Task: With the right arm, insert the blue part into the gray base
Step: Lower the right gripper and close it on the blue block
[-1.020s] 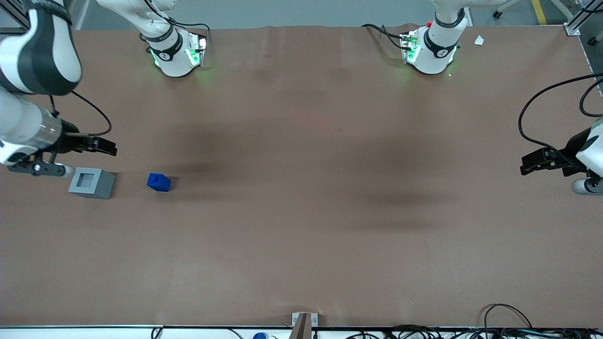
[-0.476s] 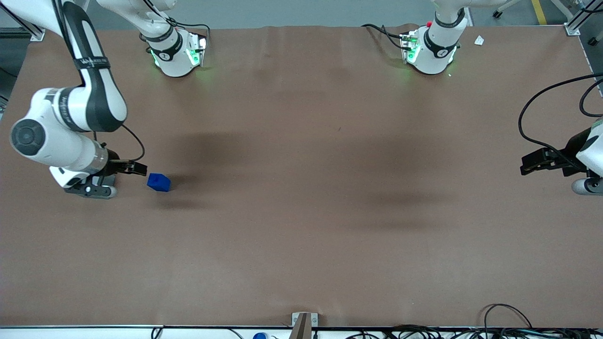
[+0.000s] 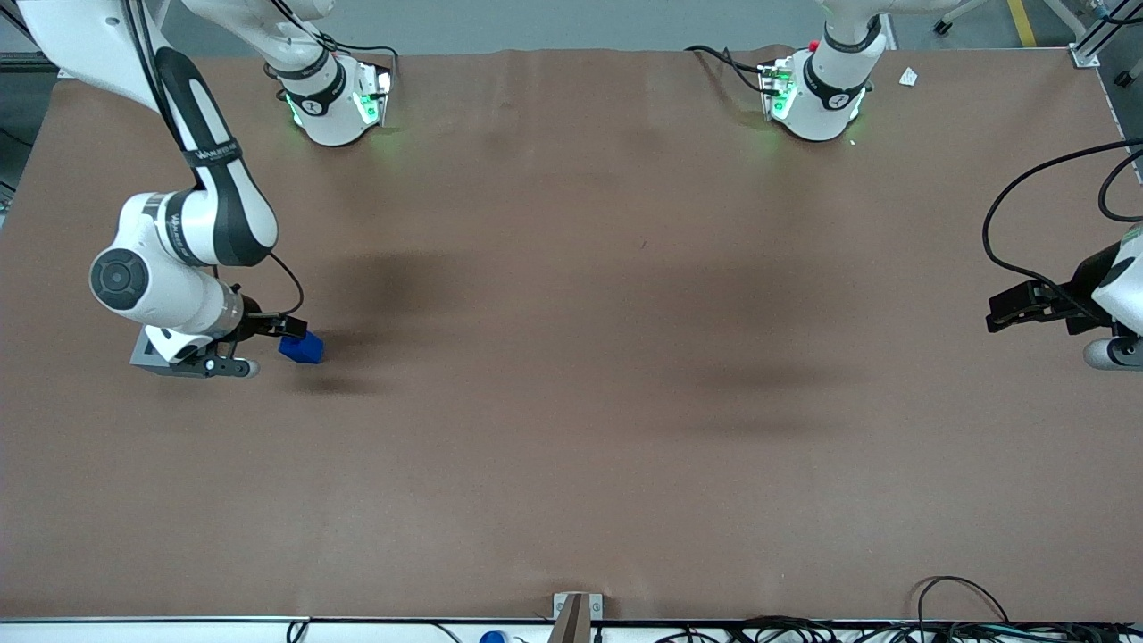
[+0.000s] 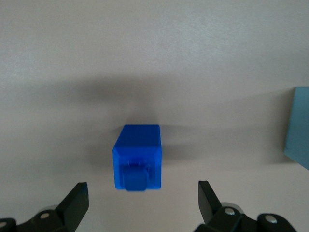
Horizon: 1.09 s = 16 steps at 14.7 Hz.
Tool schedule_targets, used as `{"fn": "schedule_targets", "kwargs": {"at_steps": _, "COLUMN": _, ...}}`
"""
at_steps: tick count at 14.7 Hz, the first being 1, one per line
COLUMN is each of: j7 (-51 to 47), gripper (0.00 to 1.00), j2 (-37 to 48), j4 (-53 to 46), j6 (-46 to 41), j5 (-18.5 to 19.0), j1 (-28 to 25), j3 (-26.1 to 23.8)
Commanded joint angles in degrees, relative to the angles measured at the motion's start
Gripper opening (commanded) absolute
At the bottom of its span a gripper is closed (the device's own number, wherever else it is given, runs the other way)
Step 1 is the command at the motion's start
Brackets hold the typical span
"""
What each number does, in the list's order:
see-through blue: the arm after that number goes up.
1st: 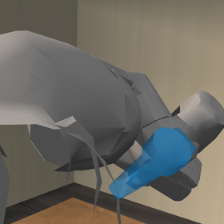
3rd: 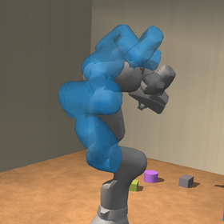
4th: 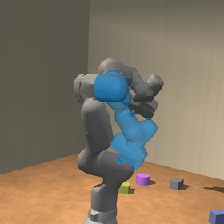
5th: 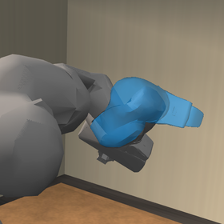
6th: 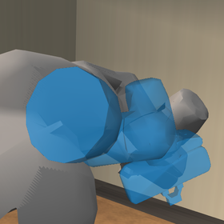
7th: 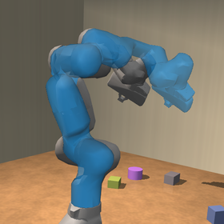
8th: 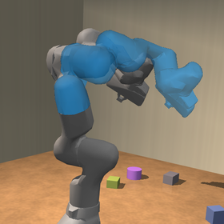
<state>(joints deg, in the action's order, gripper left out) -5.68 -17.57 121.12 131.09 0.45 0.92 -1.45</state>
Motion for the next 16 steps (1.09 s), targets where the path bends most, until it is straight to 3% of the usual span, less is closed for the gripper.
{"fn": "schedule_targets", "kwargs": {"at_steps": 1, "j7": -1.17, "gripper": 1.00, "j2": -2.46, "j4": -0.01, "j6": 3.02, "j5": -0.19, "j1": -0.74, "j3": 0.13}}
{"fn": "schedule_targets", "kwargs": {"at_steps": 6, "j7": -1.26, "gripper": 0.97, "j2": -4.40, "j4": -0.10, "j6": 4.88, "j5": -0.19, "j1": -0.57, "j3": 0.13}}
{"fn": "schedule_targets", "kwargs": {"at_steps": 16, "j7": -3.37, "gripper": 0.47, "j2": -4.40, "j4": -0.18, "j6": 4.26, "j5": -0.19, "j1": -0.83, "j3": 0.13}}
